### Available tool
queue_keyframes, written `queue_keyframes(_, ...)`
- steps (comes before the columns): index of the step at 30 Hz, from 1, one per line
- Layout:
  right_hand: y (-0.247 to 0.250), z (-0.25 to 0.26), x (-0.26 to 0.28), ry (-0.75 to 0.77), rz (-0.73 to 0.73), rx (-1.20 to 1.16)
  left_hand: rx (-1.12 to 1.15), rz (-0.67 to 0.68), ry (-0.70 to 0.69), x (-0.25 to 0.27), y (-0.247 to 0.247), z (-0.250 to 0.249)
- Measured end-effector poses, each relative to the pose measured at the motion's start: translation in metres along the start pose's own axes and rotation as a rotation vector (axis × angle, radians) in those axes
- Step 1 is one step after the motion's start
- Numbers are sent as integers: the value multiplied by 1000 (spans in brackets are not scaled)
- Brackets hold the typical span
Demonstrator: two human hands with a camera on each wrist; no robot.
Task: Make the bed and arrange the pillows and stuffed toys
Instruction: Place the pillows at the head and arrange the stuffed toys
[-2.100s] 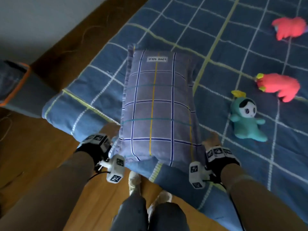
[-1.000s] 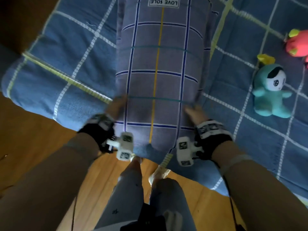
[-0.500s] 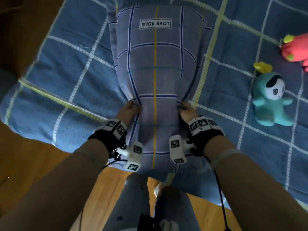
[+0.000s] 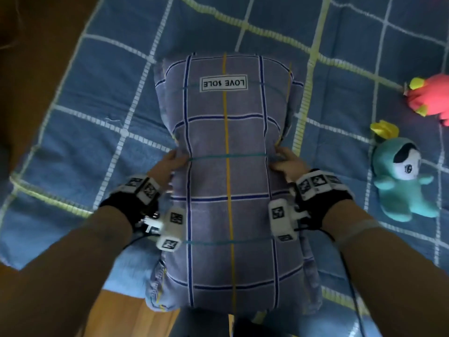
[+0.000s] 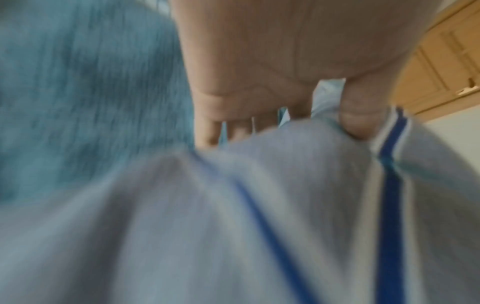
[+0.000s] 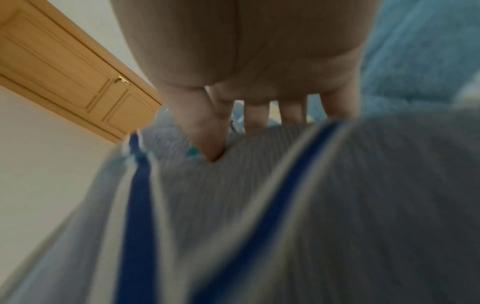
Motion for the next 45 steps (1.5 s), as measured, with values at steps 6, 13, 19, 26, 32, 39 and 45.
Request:
queue_keyframes(6, 24, 41, -47, 90, -132, -76, 150, -107, -113, -48, 26, -68)
queue_keyframes(13, 27, 46, -66, 39, -10, -48, 64, -80, 0, -54, 9, -89)
queue_keyframes(19, 23, 87, -107, 79, -130, 23, -55, -179, -144, -80, 1, -126)
queue_keyframes(26, 22, 53, -89, 96, -29, -189, -164, -59, -78, -63, -2, -99)
queue_keyframes(32, 17, -54, -12, -146, -91, -301, 11, -77, 153, -6, 25, -15)
queue_keyframes(39, 4, -55, 73, -50, 114, -129, 123, -83, 112, 74, -14, 42)
queue_keyframes(45, 85, -17, 140, 163, -36, 101, 261, -32, 78, 118, -78, 47)
Point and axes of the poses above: each hand's wrist, its own x-axis away from the middle knuckle, its own y-axis out of the back of the hand, z = x × y, the point moved 6 cm from there along -x, towards the middle knuckle, and after that the axes turned 10 degrees about x, right-handed, at the moved point
